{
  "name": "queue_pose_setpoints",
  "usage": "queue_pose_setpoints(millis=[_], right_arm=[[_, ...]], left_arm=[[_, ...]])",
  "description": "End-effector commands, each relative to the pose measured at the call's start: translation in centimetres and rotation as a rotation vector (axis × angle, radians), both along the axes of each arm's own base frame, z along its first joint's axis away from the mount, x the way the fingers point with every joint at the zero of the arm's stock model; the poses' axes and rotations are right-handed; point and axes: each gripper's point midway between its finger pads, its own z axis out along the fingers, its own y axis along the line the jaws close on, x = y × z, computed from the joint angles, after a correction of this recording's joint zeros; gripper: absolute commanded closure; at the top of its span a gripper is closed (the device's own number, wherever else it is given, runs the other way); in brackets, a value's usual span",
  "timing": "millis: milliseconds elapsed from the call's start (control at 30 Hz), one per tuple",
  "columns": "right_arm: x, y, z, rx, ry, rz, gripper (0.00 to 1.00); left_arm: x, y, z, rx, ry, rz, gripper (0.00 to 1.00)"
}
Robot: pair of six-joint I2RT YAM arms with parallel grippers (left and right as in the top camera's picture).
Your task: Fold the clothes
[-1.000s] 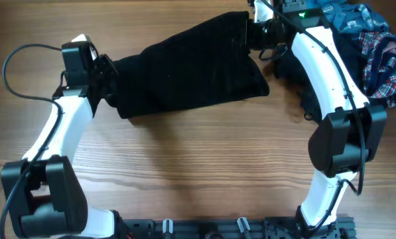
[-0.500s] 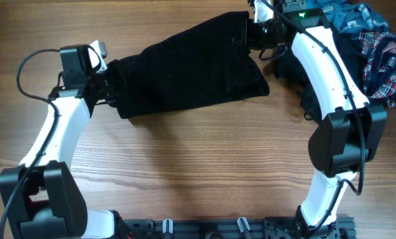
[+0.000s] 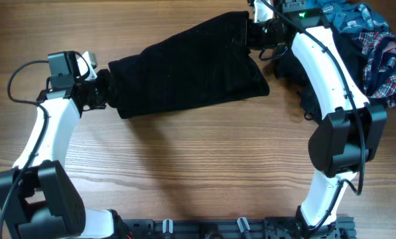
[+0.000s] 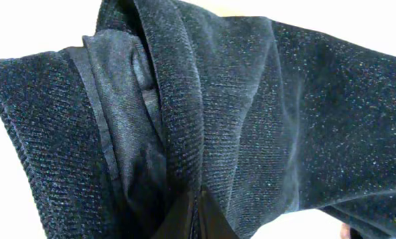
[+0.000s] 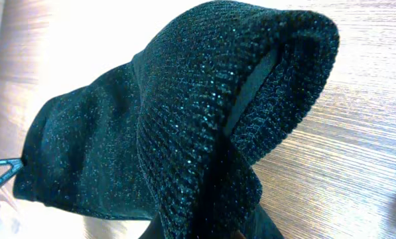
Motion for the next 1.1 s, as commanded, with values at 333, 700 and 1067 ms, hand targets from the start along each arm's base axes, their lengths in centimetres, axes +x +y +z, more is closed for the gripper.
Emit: queue_pose_setpoints(millis=[333,700,1067], right_arm=[[-0.5,1.4,4.6,0.079,-0.092,0.071,0.96],[-3.4,11.0,7.3,0.225,-0.142,0.254,0.96],[-7.2,24.5,7.2,0.297,-0.201,0.315,0.96]], left_arm=[[-1.0,1.4,-9.4,0.059,0.229,0.003,0.96],[-0.6,1.1,-9.7,0.073,0.216,-0.007,0.96],[0.0,-1.5,-9.5,0.084,0.186,-0.072,0.96]])
